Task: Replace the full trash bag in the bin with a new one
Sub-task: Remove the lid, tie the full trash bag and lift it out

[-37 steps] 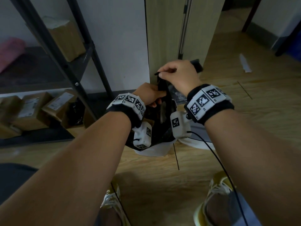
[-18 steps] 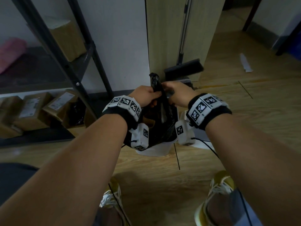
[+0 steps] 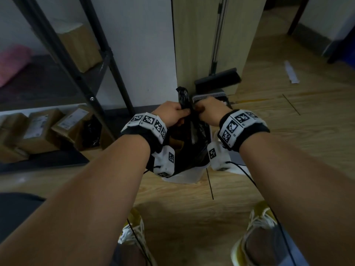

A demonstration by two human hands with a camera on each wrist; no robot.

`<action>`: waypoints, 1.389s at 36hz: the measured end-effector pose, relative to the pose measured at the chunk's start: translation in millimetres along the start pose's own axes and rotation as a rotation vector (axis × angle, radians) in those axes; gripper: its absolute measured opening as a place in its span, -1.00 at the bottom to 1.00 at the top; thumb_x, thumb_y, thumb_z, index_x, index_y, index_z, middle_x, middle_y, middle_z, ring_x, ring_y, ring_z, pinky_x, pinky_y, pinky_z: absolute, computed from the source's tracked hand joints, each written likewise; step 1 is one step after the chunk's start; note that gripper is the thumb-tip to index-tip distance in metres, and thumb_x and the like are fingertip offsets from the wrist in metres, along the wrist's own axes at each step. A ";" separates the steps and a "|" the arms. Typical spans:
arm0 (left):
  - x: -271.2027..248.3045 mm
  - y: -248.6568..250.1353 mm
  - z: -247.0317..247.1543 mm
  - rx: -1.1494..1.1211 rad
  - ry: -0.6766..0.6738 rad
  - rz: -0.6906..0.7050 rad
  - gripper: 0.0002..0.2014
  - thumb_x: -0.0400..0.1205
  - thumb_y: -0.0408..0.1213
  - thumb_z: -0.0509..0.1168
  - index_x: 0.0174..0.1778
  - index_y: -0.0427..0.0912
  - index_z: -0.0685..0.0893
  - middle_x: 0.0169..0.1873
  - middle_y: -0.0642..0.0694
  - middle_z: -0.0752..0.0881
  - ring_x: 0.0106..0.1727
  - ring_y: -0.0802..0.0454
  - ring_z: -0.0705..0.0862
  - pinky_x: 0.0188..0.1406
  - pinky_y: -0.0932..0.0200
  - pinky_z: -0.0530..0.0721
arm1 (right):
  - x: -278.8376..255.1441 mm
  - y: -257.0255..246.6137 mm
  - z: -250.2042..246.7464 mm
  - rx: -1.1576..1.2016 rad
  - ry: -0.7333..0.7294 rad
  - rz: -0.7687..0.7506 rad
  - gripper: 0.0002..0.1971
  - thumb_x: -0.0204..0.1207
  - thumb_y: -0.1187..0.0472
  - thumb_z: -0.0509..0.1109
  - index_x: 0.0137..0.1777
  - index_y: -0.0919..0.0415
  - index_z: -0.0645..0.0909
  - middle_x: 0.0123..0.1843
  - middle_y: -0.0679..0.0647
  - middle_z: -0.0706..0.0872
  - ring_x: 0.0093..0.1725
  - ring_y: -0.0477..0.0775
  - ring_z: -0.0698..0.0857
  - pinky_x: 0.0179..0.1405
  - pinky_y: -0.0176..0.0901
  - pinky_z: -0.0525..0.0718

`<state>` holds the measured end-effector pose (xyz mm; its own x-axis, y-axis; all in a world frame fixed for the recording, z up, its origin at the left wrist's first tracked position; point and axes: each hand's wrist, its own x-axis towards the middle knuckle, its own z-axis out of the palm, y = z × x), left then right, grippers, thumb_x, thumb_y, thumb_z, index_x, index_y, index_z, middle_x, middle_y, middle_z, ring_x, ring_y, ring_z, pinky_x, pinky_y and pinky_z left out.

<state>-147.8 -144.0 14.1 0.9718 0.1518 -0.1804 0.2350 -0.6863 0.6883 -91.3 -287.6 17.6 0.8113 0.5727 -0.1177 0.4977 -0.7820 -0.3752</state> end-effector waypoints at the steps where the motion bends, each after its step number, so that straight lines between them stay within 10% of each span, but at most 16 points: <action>1: -0.3 -0.5 0.1 -0.012 0.006 -0.002 -0.63 0.70 -0.08 0.23 -0.44 -0.07 0.56 -0.47 0.06 0.64 -0.45 0.19 0.57 -0.51 0.53 0.47 | -1.8 -0.7 -0.4 0.009 0.018 0.016 -0.71 0.59 0.36 0.23 0.23 0.29 0.68 0.25 0.30 0.69 0.23 0.27 0.66 0.04 -0.19 0.53; 9: 1.1 -13.8 -3.7 -0.238 0.014 -0.131 -0.65 0.72 -0.14 0.18 -0.30 -0.22 0.67 -0.53 -0.06 0.75 -0.63 0.12 0.63 -0.40 0.27 0.60 | -5.7 7.0 -6.6 0.318 0.234 0.234 -0.70 0.61 0.25 0.20 0.04 0.45 0.70 0.11 0.35 0.73 0.15 0.32 0.67 0.12 0.02 0.60; 13: 1.5 -19.0 -7.3 -0.289 0.058 -0.188 -0.62 0.72 -0.11 0.18 -0.11 -0.36 0.74 -0.62 0.00 0.76 -0.71 0.14 0.60 -0.51 0.34 0.60 | -7.1 5.3 -15.1 0.609 0.280 0.297 -0.69 0.56 0.26 0.19 -0.44 0.16 0.37 -0.41 0.08 0.47 -0.38 0.05 0.48 -0.26 -0.08 0.46; 17: 1.1 -13.6 -12.8 -0.331 0.051 -0.217 -0.67 0.75 -0.16 0.13 -0.08 -0.32 0.70 -0.24 -0.19 0.86 -0.73 0.16 0.59 -0.68 0.45 0.54 | -15.9 -7.9 -16.8 0.753 0.132 0.194 -0.78 0.44 0.41 0.25 -0.38 0.19 0.37 -0.38 0.19 0.32 -0.37 0.04 0.30 -0.44 -0.24 0.30; 20: 3.9 -10.6 -14.7 -0.260 0.096 -0.217 -0.71 0.75 -0.19 0.13 -0.19 -0.21 0.64 0.11 -0.35 0.76 -0.46 0.08 0.72 -0.52 0.33 0.61 | -19.8 -16.4 -12.5 0.673 -0.037 0.157 -0.90 0.41 0.41 0.29 -0.26 0.39 0.62 -0.27 0.25 0.47 -0.26 0.03 0.44 -0.24 -0.23 0.35; 23: 7.8 -12.9 -16.2 -0.155 0.100 -0.271 -0.67 0.72 -0.24 0.18 0.36 -0.30 0.57 0.31 -0.37 0.64 0.21 -0.22 0.70 0.05 0.10 0.66 | -21.3 -20.2 -4.1 0.539 -0.110 0.111 -0.73 0.47 0.37 0.33 0.02 0.63 0.65 -0.10 0.45 0.66 -0.27 0.03 0.54 -0.25 -0.24 0.46; 25: 10.5 -14.5 -17.9 -0.096 0.086 -0.248 -0.59 0.68 -0.32 0.23 0.47 -0.26 0.48 0.32 -0.30 0.63 0.26 -0.21 0.65 0.23 0.17 0.59 | -25.1 -19.4 0.7 0.541 -0.104 0.072 -0.75 0.46 0.36 0.38 0.04 0.53 0.73 -0.12 0.38 0.74 -0.29 0.02 0.60 -0.33 -0.27 0.53; 27: 11.4 -15.5 -18.1 -0.090 0.029 -0.236 -0.65 0.67 -0.31 0.23 0.39 -0.23 0.57 0.21 -0.23 0.69 0.08 -0.16 0.71 -0.02 0.36 0.63 | -28.1 -18.3 3.9 0.501 -0.127 0.055 -0.81 0.45 0.32 0.43 -0.04 0.42 0.78 -0.29 0.23 0.70 -0.45 0.00 0.57 -0.54 -0.36 0.49; 32: 10.7 -23.5 -12.4 -0.366 0.102 -0.280 -0.52 0.77 -0.05 0.03 0.43 -0.30 0.57 0.34 -0.27 0.65 0.34 -0.20 0.65 -0.41 0.39 0.58 | -29.4 -16.6 8.6 0.411 -0.186 0.047 -0.86 0.43 0.23 0.53 -0.03 0.17 0.80 -0.39 0.12 0.65 -0.50 -0.02 0.53 -0.49 -0.28 0.47; 37: 8.3 -24.2 -15.7 -0.488 0.100 -0.291 -0.51 0.74 -0.04 0.05 0.34 -0.34 0.62 0.23 -0.30 0.72 0.10 -0.21 0.77 -0.02 0.06 0.78 | -28.5 -13.9 11.3 0.442 -0.167 0.092 -0.93 0.43 0.26 0.48 -0.12 0.18 0.78 -0.31 0.24 0.67 -0.46 0.05 0.55 -0.42 -0.20 0.50; 41: 7.1 -21.1 -18.6 -0.724 0.081 -0.361 -0.54 0.73 -0.10 0.04 -0.06 -0.34 0.77 -0.09 -0.30 0.79 -0.45 -0.20 0.76 -0.53 0.16 0.70 | -26.0 -9.7 10.2 0.459 -0.104 0.103 -0.88 0.43 0.36 0.41 -0.16 0.22 0.78 -0.34 0.09 0.70 -0.45 -0.09 0.58 -0.47 -0.40 0.55; 44: 9.0 -22.7 -16.4 -0.783 0.085 -0.343 -0.38 0.73 0.04 0.03 -0.42 -0.24 0.80 -0.15 -0.30 0.80 -0.24 -0.32 0.74 -0.43 0.05 0.71 | -25.0 -8.9 9.8 0.427 -0.113 0.107 -0.86 0.43 0.37 0.42 -0.13 0.21 0.79 -0.36 0.00 0.69 -0.44 -0.17 0.58 -0.51 -0.47 0.53; 50: 8.4 -20.8 -17.7 -0.848 0.119 -0.376 -0.36 0.73 0.11 -0.02 -0.20 -0.37 0.74 -0.19 -0.31 0.79 -0.59 -0.21 0.73 -0.62 0.11 0.67 | -24.7 -10.5 12.6 0.418 -0.163 0.145 -0.87 0.43 0.38 0.40 -0.13 0.36 0.78 -0.29 0.21 0.67 -0.45 0.01 0.55 -0.33 -0.18 0.53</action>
<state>-144.2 -115.8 10.7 0.8138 0.3626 -0.4542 0.4240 0.1640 0.8907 -120.4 -290.4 12.9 0.7878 0.5222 -0.3266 0.1895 -0.7101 -0.6782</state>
